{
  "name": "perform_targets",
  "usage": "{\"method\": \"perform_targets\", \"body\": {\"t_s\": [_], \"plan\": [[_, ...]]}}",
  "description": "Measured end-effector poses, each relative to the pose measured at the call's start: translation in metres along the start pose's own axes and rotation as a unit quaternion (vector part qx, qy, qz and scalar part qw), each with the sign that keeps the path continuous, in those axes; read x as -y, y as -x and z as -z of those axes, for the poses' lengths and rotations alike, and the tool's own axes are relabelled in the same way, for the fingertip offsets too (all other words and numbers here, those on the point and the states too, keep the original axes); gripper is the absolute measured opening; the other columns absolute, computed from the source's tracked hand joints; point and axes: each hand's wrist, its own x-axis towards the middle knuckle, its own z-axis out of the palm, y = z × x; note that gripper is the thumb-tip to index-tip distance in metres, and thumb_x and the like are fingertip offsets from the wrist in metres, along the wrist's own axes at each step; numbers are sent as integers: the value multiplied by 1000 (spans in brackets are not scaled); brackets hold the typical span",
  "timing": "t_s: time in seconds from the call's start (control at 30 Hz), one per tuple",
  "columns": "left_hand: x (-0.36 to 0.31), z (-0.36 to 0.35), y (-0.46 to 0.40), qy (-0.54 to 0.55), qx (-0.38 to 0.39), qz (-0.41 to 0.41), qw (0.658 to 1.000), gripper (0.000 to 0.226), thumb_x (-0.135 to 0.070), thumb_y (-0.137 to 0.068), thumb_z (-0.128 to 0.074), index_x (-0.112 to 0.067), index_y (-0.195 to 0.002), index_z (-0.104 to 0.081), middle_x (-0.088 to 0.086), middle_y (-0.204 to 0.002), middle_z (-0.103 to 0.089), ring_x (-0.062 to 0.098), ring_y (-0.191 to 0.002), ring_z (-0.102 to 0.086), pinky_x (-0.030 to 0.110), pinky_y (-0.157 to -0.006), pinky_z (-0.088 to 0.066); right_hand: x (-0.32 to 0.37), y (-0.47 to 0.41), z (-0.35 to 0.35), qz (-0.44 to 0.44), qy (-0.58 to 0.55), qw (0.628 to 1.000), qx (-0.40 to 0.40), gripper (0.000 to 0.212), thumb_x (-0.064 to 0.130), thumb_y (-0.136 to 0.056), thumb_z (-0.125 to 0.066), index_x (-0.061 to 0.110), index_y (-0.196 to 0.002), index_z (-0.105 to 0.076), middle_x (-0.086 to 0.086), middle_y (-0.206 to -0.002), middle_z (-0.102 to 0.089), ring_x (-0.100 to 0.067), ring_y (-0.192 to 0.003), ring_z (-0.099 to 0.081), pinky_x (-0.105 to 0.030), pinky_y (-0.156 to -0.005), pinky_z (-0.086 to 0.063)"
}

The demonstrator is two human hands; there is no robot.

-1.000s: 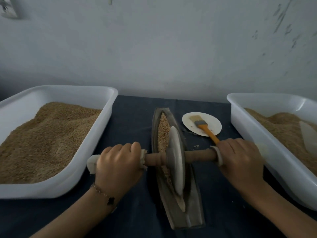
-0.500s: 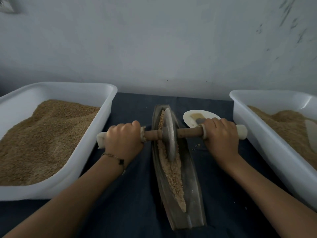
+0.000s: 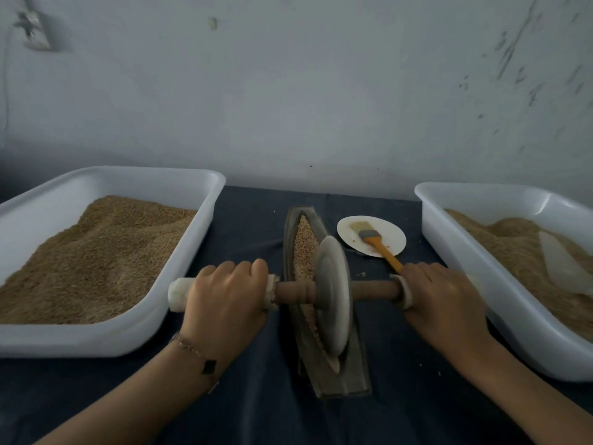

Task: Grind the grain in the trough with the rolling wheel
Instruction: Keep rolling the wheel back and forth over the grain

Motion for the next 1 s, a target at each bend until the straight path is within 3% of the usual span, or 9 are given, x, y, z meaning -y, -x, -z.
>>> {"method": "perform_targets", "body": {"t_s": [0.1, 0.17, 0.23, 0.3, 0.37, 0.47, 0.57, 0.87, 1.0], "plan": [[0, 3, 5, 4, -6, -4, 1000, 38, -13, -44, -82, -14, -56, -47, 0, -45, -45, 20, -38, -43, 28, -40, -33, 0, 0, 16, 18, 0, 1000, 8, 27, 6, -59, -83, 13, -63, -57, -3, -58, -54, -22, -52, -52, -31, -49, -41], [2, 0, 3, 14, 5, -5, 1000, 38, -15, -44, -84, -15, -56, -47, -2, -45, -45, 18, -37, -43, 29, -39, -34, -3, -7, 20, 41, 10, 998, 57, 29, 6, -51, -86, 13, -67, -63, -8, -79, -66, -32, -82, -65, -43, -74, -50], [6, -10, -3, 28, 26, -2, 999, 40, -15, -44, -86, -16, -55, -47, -3, -43, -45, 16, -36, -42, 28, -37, -35, -6, -18, 20, 42, -2, 989, 143, 29, 12, -52, -85, 21, -72, -67, -4, -100, -66, -34, -109, -59, -47, -97, -43], [10, -20, -14, 25, 58, 8, 998, 37, -21, -53, -84, -18, -58, -47, -6, -47, -46, 14, -38, -44, 27, -39, -35, -9, -31, 12, -9, -17, 970, 243, 31, 21, -67, -76, 38, -69, -50, 15, -85, -56, -15, -89, -60, -19, -75, -45], [17, -30, -28, -30, 97, 30, 994, 26, -35, -78, -65, -23, -71, -42, -10, -60, -45, 12, -53, -48, 25, -50, -34, -14, -45, -5, -57, -9, 950, 306, 28, 28, -76, -64, 37, -69, -39, 14, -72, -49, -6, -69, -52, -21, -56, -38], [26, -46, -50, -43, 143, 59, 987, 22, -38, -85, -49, -26, -73, -35, -10, -62, -37, 13, -60, -43, 25, -54, -31, -21, -60, -35, -96, -31, 939, 328, 18, 31, -76, -61, 36, -85, -46, 9, -80, -60, -15, -73, -58, -35, -64, -48], [30, -59, -72, -51, 146, 72, 985, 24, -36, -83, -50, -26, -70, -34, -10, -61, -37, 13, -58, -41, 26, -54, -30, -28, -68, -60, -117, -44, 940, 318, 36, 31, -76, -59, 36, -109, -47, 7, -91, -64, -24, -83, -62, -36, -66, -46], [35, -73, -81, -70, 142, 100, 982, 21, -37, -87, -49, -25, -73, -39, -11, -61, -41, 9, -57, -44, 24, -52, -28, -25, -90, -74, -79, 32, 970, 226, 15, 23, -78, -57, 26, -92, -53, 5, -87, -63, -22, -77, -58, -32, -57, -33], [25, -56, -64, -49, 151, 57, 986, 23, -38, -89, -46, -25, -74, -33, -11, -63, -38, 8, -57, -39, 24, -51, -27, -18, -76, -54, -35, 18, 969, 243, 26, 22, -77, -62, 25, -101, -52, 5, -93, -61, -20, -80, -59, -32, -60, -39]]}}
